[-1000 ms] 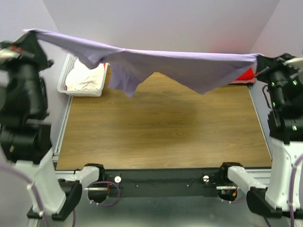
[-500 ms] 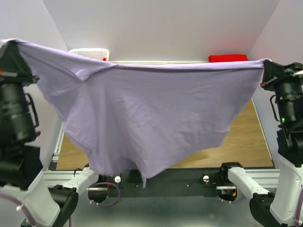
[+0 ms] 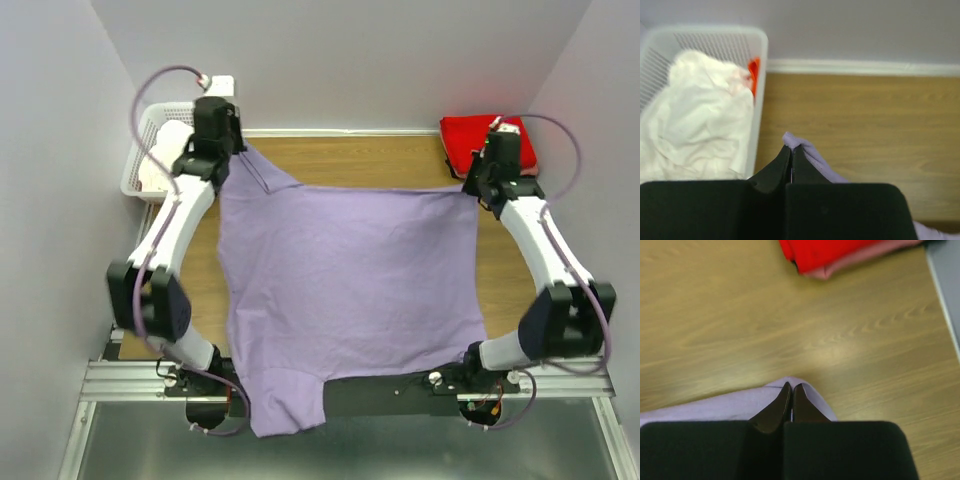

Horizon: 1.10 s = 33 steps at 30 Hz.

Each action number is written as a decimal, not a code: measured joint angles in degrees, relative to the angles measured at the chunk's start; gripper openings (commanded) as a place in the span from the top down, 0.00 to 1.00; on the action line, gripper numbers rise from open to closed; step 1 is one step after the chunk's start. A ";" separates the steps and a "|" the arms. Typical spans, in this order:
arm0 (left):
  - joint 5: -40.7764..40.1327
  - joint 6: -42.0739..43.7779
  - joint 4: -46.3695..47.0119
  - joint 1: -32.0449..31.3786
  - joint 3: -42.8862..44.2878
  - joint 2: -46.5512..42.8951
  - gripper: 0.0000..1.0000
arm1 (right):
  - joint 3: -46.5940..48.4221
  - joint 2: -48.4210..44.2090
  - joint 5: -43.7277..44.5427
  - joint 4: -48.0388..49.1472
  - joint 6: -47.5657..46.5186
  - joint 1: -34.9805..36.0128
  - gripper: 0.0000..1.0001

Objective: Fold and stack the t-shirts
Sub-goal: Flatten the tshirt out, then fold the tshirt

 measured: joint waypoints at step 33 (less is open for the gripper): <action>9.88 -13.09 -2.47 0.00 -3.96 14.08 1.00 | 3.72 28.98 5.66 15.08 -2.86 -0.57 1.00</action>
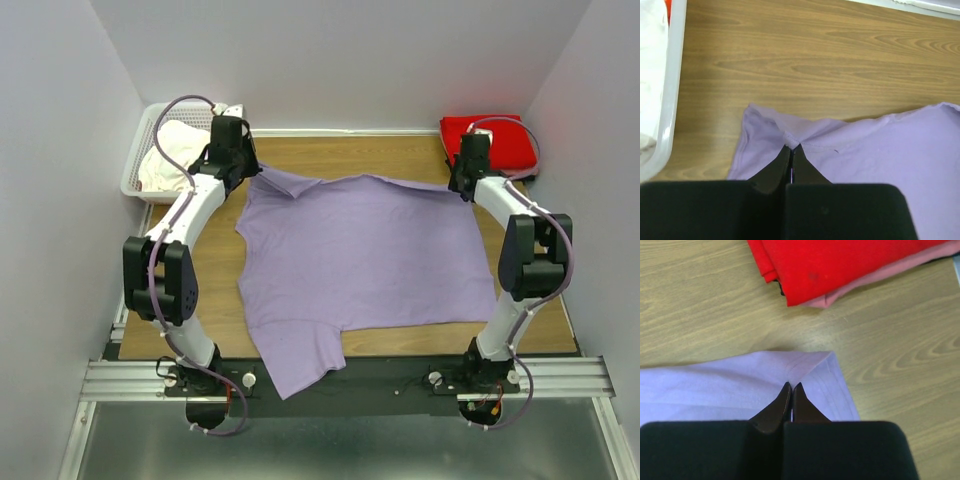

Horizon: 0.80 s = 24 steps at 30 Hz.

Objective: Fold and stack the t-shirts
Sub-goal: Fold the tshirt

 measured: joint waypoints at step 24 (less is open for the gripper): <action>6.14 -10.25 -2.62 0.00 -18.38 -21.35 1.00 | -7.19 -8.13 5.31 -2.12 1.27 -0.72 0.99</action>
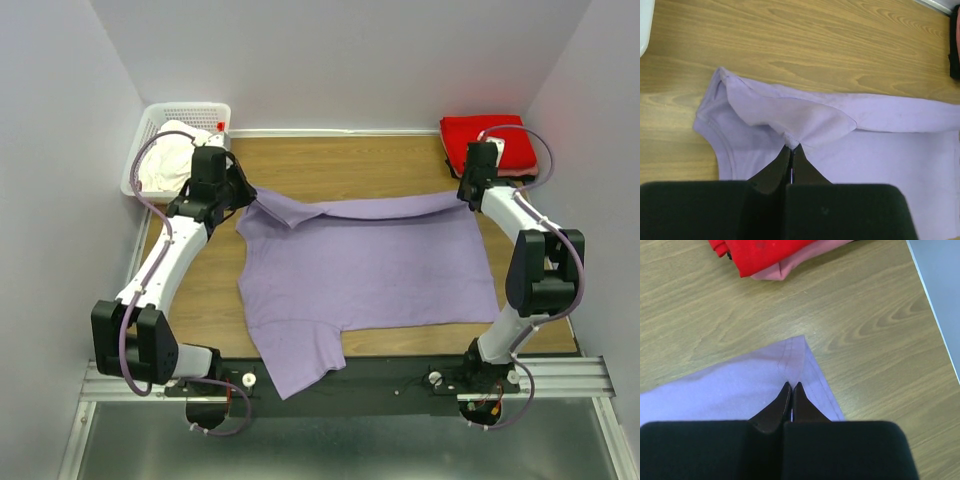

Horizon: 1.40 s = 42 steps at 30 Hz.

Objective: Fold and stack the t-shirts
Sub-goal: Fold the tshirt

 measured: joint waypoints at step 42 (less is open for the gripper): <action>6.56 -7.19 6.99 0.00 -20.28 -9.25 1.00 | -1.42 7.63 9.84 -2.29 4.90 -1.53 0.80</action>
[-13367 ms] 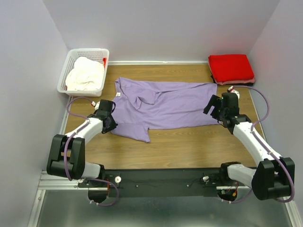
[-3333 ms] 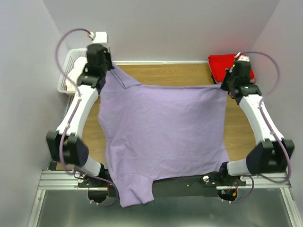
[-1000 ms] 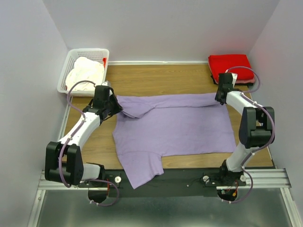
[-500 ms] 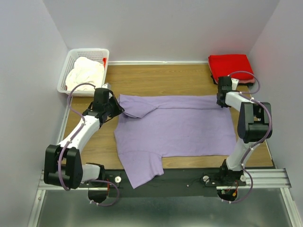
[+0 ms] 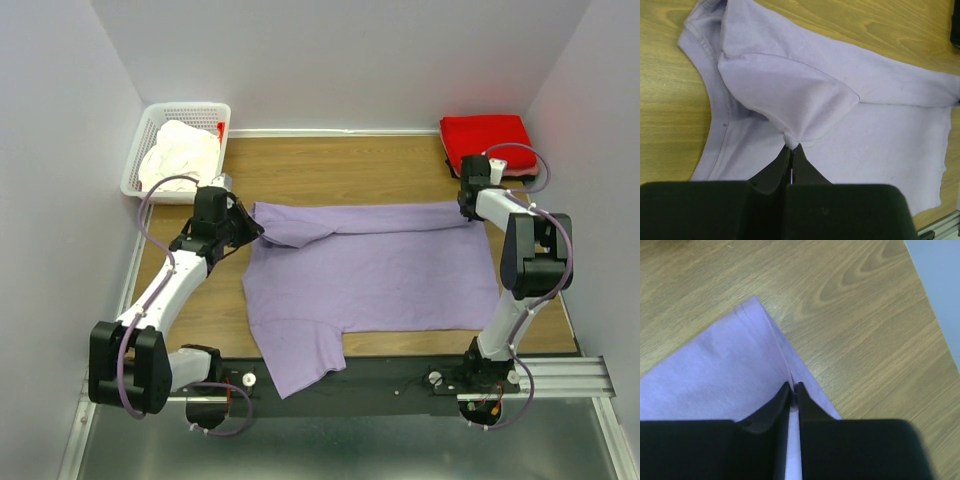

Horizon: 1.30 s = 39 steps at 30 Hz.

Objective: Fold and stack the t-shirts
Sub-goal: Fold the tshirt

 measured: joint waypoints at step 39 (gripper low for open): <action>-4.33 8.22 2.82 -4.13 27.04 36.09 1.00 | -7.98 -10.91 -28.98 15.80 -5.92 43.78 0.36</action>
